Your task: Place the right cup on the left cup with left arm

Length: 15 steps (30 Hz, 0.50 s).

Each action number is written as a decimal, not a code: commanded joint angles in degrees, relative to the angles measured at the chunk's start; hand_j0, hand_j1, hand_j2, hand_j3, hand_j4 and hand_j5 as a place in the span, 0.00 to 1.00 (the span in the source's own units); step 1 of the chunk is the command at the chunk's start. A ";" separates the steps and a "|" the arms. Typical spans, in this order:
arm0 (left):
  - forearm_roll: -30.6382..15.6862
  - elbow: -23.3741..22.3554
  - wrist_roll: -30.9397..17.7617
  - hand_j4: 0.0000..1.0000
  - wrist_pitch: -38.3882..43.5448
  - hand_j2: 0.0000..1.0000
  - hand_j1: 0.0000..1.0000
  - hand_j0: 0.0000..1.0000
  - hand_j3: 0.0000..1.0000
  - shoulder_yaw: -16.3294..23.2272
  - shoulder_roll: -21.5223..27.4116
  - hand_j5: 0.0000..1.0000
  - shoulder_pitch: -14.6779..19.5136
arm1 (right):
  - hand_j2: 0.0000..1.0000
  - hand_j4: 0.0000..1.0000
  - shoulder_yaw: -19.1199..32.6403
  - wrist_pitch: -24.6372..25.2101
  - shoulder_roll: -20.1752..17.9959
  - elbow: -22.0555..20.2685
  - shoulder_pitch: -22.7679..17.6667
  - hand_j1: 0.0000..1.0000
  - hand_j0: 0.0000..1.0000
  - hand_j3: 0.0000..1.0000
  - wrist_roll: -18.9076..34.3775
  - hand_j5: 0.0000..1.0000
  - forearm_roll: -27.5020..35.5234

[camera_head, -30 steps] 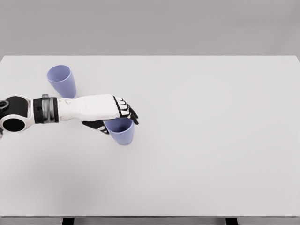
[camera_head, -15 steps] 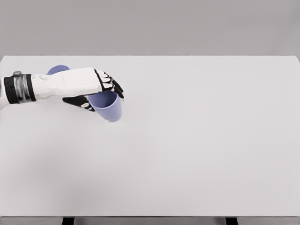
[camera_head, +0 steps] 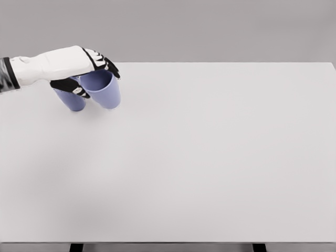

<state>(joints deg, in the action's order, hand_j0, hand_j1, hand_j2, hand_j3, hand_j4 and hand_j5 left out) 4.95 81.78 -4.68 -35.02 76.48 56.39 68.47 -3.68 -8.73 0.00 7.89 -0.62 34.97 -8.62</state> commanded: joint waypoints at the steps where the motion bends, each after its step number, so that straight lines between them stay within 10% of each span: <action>1: -0.64 -1.54 0.02 0.62 0.02 0.62 0.62 0.62 0.62 -0.10 -0.23 0.62 0.09 | 1.00 1.00 -0.01 -0.05 0.00 0.02 0.00 1.00 1.00 1.00 0.03 1.00 -0.09; 15: -0.64 -9.71 0.02 0.63 0.02 0.63 0.63 0.63 0.63 0.07 -0.40 0.63 3.78 | 1.00 1.00 -0.01 -0.05 0.00 0.02 -0.09 1.00 1.00 1.00 0.03 1.00 -0.09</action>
<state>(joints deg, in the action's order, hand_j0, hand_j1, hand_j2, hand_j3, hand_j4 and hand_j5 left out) 4.67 73.85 -4.69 -35.02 76.59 56.01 72.33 -3.69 -8.73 0.00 7.89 -0.70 34.97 -8.64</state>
